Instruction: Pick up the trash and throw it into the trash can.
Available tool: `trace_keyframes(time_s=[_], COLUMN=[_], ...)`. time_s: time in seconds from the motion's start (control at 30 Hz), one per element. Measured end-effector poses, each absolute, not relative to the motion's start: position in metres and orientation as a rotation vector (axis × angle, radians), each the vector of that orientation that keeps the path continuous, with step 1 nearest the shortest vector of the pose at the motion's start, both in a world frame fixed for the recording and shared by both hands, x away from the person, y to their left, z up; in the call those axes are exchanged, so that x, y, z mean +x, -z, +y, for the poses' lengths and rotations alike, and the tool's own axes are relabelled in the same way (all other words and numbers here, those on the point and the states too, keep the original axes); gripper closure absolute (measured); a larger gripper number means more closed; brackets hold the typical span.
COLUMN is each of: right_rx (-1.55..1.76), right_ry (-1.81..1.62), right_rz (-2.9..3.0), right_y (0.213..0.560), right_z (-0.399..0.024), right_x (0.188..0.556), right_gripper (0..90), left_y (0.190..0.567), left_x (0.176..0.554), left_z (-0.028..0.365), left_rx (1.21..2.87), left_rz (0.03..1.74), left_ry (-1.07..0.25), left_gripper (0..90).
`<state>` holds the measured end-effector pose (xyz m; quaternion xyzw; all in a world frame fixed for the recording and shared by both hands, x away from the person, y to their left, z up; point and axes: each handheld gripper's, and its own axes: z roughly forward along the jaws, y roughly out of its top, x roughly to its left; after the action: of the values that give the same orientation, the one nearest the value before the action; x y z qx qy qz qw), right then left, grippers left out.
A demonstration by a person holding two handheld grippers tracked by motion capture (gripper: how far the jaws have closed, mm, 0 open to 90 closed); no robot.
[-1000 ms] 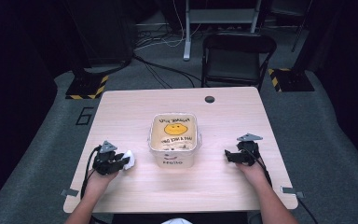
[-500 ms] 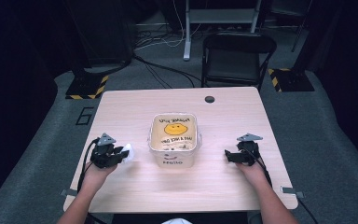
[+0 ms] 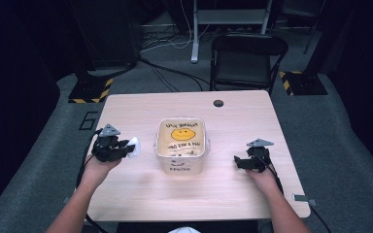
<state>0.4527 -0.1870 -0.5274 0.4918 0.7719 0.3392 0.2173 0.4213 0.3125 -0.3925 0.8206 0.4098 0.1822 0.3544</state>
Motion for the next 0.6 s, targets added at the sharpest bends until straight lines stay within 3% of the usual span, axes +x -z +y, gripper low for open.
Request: trace_keyframes(time_s=[0.6], right_rx=[1.365], right_ry=[-0.94], right_rz=[2.134], right_y=[0.527], right_z=[-0.187], right_x=[0.453], right_gripper=[13.2], left_y=[0.358], left_x=[0.435], left_z=[0.291], left_rx=[2.139], left_rz=[0.999], left_ry=[-0.474], left_gripper=[65.5])
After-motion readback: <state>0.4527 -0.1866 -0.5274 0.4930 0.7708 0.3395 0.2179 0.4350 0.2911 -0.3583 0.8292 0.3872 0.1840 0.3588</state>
